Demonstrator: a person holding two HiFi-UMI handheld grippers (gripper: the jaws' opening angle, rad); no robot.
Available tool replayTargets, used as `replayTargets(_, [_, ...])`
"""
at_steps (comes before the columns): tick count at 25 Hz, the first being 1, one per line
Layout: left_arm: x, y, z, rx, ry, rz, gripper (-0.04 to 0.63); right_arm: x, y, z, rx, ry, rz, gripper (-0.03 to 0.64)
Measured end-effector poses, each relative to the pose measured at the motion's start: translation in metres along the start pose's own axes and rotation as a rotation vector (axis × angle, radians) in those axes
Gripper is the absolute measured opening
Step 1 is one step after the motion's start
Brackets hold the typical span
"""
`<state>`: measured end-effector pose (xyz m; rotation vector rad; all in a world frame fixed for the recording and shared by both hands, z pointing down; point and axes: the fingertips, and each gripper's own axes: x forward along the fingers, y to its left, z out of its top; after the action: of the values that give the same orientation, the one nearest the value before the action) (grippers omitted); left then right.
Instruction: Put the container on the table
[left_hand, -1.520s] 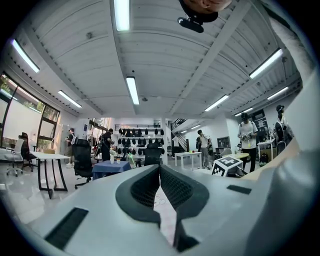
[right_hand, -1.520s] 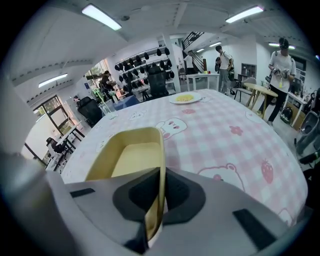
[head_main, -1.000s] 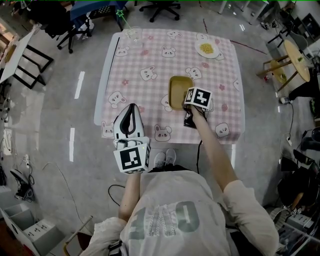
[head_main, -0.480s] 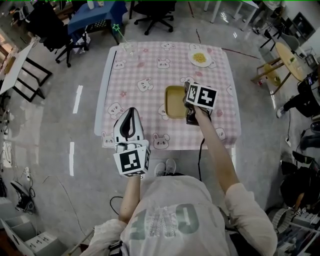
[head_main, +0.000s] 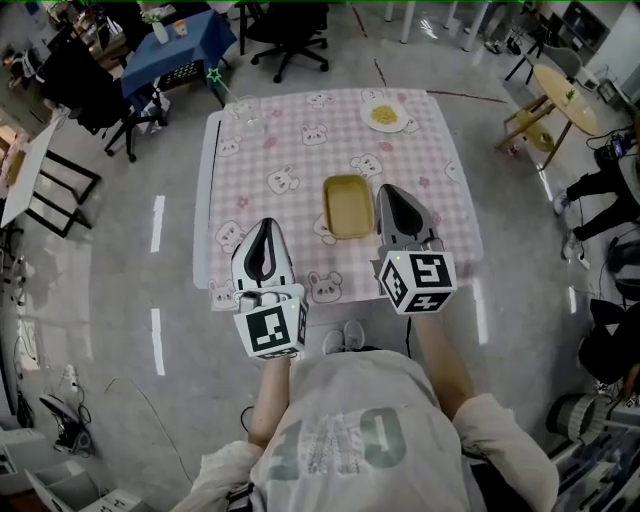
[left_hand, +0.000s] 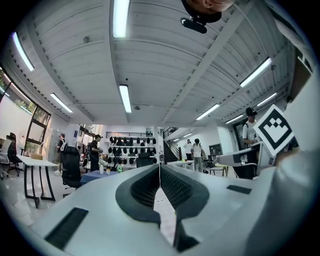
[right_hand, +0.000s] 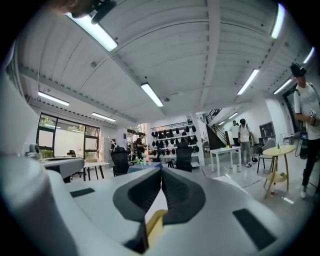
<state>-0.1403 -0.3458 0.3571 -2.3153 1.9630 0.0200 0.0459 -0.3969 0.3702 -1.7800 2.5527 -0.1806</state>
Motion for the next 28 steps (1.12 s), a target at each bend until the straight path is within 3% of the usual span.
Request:
replayTargets(10, [0.000,-0.014,-0.008,-0.009,0.002,-0.031,0.029,-0.051,-0.003,-0.055,0.030,0.093,-0.055,0.029])
replayTargets(28, [0.008,-0.028,-0.006,-0.019,0.008,-0.059,0.029,-0.049,-0.009,-0.035,0.018,0.053,-0.058,0.029])
